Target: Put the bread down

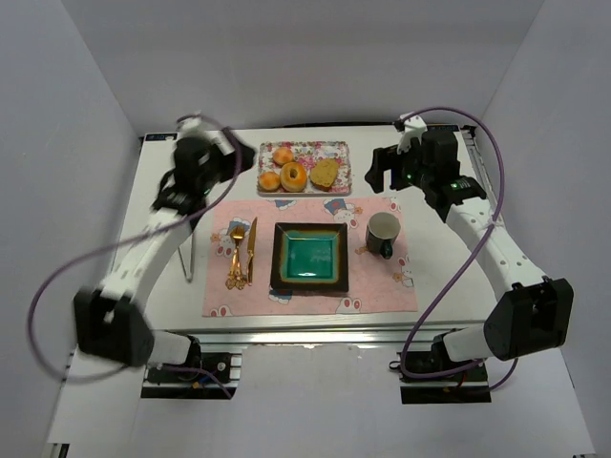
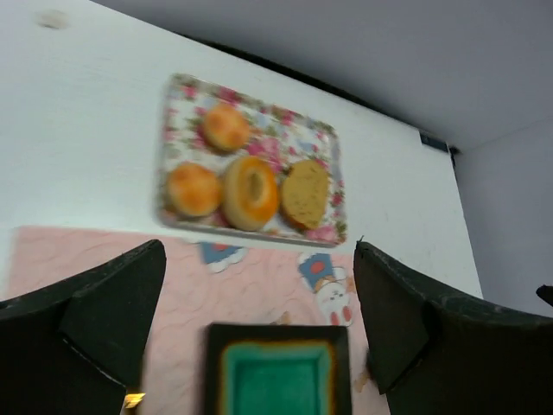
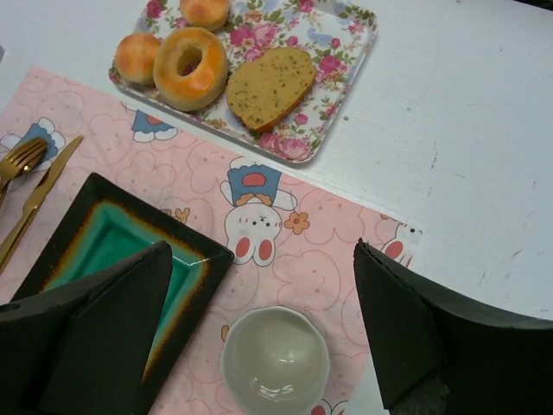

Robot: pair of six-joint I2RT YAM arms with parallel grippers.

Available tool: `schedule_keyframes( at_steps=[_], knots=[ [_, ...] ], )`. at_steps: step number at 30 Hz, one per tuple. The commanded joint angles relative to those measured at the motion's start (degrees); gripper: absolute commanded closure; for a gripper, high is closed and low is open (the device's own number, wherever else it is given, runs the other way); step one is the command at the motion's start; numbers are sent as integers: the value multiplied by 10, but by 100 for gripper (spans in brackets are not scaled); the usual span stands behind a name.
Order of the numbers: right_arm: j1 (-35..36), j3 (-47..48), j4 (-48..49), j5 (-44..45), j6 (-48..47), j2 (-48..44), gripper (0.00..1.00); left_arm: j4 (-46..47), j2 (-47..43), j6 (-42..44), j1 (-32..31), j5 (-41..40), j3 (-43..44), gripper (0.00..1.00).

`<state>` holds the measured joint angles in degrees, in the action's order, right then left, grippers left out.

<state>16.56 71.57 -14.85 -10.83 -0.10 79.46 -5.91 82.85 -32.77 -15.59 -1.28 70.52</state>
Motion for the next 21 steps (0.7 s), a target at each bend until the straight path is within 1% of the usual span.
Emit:
schedule_keyframes(
  at_steps=[1,2,3,4,5,6,7,8,9,10,11,12,13,14,15,16,17,18,19,21],
  knots=[
    [-4,8,11,-36,-11,3,11,-55,-166,10,88,-4,-152,2],
    [-6,0,21,-112,-44,1,11,-69,-189,15,101,-1,-169,2],
    [-8,-12,28,-171,-94,-4,12,-82,-233,18,115,4,-183,2],
    [-10,-24,3,-221,-157,-7,24,-103,-252,18,139,7,-196,3],
    [-10,-32,-2,-313,-249,-8,32,-112,-268,24,151,10,-216,17],
    [-10,-37,-3,-361,-268,-9,58,-123,-294,27,155,12,-224,34],
    [-10,-42,-4,-394,-279,-8,72,-151,-301,30,190,12,-227,60],
    [-9,-43,-5,-469,-301,-2,85,-167,-306,39,199,12,-231,87],
    [-5,-43,-5,-491,-301,3,96,-182,-309,46,206,8,-232,100],
    [0,-41,-5,-495,-294,8,96,-202,-311,53,221,8,-235,100],
    [5,-27,-23,-495,-291,23,90,-209,-311,72,228,11,-240,100],
    [9,-17,-40,-496,-305,31,75,-219,-306,82,235,9,-245,100],
    [16,-8,-56,-494,-310,39,47,-245,-289,96,251,4,-245,92],
    [18,1,-70,-486,-310,47,39,-259,-277,120,257,-4,-244,69],
    [19,2,-71,-485,-309,50,31,-269,-263,119,261,-22,-238,46],
    [19,1,-71,-484,-311,51,29,-268,-236,126,266,-22,-235,21],
    [19,-3,-69,-477,-313,50,28,-263,-223,146,266,-20,-232,14],
    [19,-6,-66,-474,-311,51,27,-258,-207,150,265,-21,-227,9],
    [19,-6,-67,-469,-311,50,27,-249,-191,154,267,-18,-214,2],
    [19,-11,-66,-463,-312,48,26,-248,-129,181,268,-3,-196,2]
  ],
)
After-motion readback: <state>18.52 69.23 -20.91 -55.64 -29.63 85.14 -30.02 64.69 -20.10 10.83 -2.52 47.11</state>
